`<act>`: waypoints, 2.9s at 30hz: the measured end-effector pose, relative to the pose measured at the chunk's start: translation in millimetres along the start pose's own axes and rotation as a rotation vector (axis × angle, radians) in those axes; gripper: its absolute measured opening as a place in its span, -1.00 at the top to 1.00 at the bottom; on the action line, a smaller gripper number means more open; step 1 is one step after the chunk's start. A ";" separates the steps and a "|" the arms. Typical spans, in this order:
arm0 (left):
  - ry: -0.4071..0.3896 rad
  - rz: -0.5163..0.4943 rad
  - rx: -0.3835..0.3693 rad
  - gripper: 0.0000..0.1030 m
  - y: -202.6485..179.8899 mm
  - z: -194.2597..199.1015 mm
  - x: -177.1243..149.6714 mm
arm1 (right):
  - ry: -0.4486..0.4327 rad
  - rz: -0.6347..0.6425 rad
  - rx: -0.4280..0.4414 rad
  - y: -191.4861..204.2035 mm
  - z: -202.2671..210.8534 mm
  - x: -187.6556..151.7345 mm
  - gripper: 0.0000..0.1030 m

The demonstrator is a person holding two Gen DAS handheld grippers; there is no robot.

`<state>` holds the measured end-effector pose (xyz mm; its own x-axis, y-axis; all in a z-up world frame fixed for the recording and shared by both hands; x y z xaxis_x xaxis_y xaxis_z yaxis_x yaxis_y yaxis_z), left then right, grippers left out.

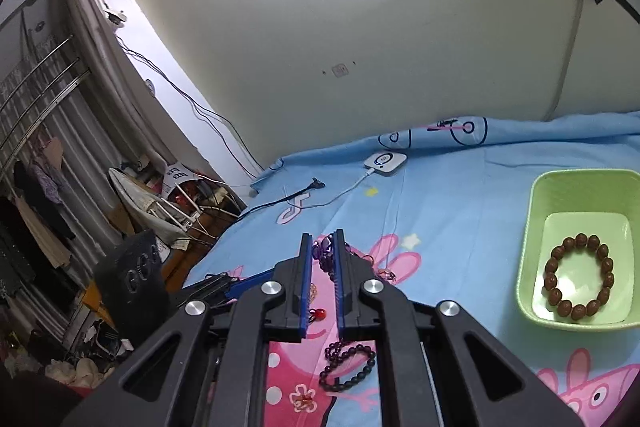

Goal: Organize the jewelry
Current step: 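Grasp the pale bead necklace from the jewelry pile with the right gripper, then lift the pale necklace with the right gripper and release it into the basket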

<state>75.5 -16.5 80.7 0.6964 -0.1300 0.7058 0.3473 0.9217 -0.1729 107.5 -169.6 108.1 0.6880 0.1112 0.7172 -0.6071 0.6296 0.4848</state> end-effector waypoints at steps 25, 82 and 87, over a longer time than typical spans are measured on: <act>0.118 0.166 0.054 -0.07 56.8 -15.3 -43.8 | 0.379 0.275 -0.422 -49.5 -129.2 -101.3 0.90; 0.238 -0.233 -0.054 0.44 -149.9 -178.5 108.4 | -0.132 -0.171 -0.319 -153.7 70.3 3.8 0.93; 0.158 -0.151 -0.071 0.42 -104.0 -125.4 107.3 | -0.232 -0.132 -0.229 -125.7 85.9 -4.0 0.52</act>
<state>192.9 -172.2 88.3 0.7206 -0.3253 0.6123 0.4945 0.8601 -0.1250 146.9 -315.3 87.3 0.6302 -0.1436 0.7630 -0.3960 0.7859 0.4749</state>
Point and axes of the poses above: each gripper's, at about its wrist camera, not at the fingertips, and z roughly against the way its jaws point, y to its left, x to its top, the point moved 6 cm from there along -z, roughly the way its jaws point, and after that the axes turned 8 degrees about y, right-handed, at the moved point
